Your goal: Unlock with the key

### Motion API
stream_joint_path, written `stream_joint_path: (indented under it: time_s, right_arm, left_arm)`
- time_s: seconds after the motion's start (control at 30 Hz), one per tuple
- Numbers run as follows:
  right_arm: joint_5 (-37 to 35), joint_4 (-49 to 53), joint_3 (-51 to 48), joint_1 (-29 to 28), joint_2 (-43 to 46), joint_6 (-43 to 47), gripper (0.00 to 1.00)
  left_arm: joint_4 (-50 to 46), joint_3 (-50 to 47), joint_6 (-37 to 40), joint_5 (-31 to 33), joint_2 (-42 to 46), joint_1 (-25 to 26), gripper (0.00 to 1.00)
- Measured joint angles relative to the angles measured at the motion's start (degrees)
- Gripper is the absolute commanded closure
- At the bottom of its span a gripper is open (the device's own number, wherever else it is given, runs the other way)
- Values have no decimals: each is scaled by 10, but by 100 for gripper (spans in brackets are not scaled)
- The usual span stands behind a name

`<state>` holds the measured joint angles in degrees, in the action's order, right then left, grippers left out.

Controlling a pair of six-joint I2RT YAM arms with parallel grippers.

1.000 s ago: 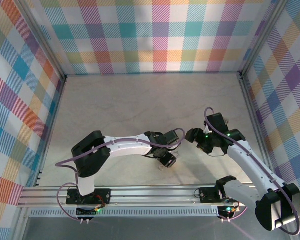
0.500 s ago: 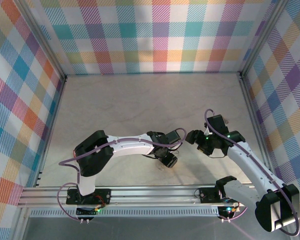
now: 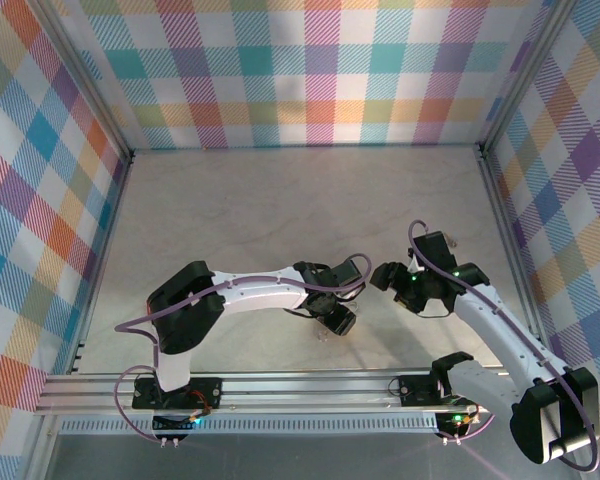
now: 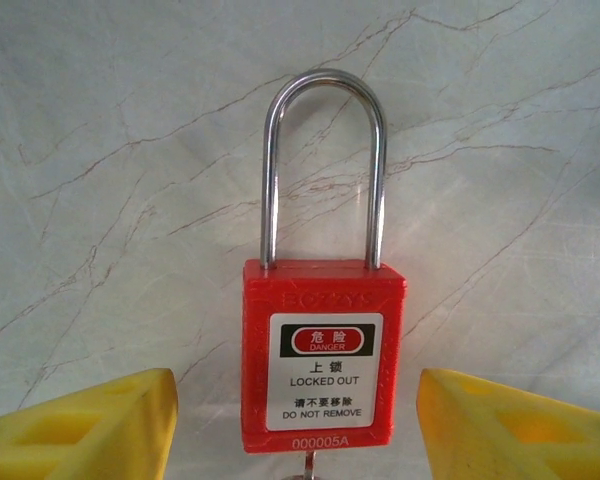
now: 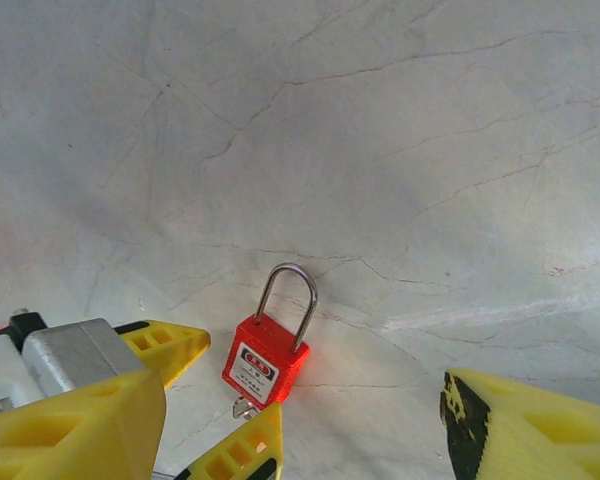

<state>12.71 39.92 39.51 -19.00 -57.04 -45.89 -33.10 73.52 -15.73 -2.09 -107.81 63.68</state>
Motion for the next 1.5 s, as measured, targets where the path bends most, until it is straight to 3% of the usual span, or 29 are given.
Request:
stream_joint_path:
  time_s: [0.37,0.5,0.6,0.73,1.07,1.5]
  right_arm:
    - [0,-5,-4,3,0,0,27]
    - [1,-9,-6,3,0,0,27]
    - [4,-13,-9,4,-1,-2,29]
    - [14,-15,-10,5,-6,-6,30]
    - [92,-87,-62,7,-18,-47,53]
    - [139,-158,-96,2,-21,-59,59]
  left_arm:
    - [-13,17,-1,-4,-28,4,42]
    - [-15,20,-1,1,-42,4,48]
    - [-14,21,2,2,-42,4,60]
    - [-10,18,5,1,-39,4,67]
    - [66,-66,28,-26,29,4,74]
    - [91,-66,51,-70,57,4,80]
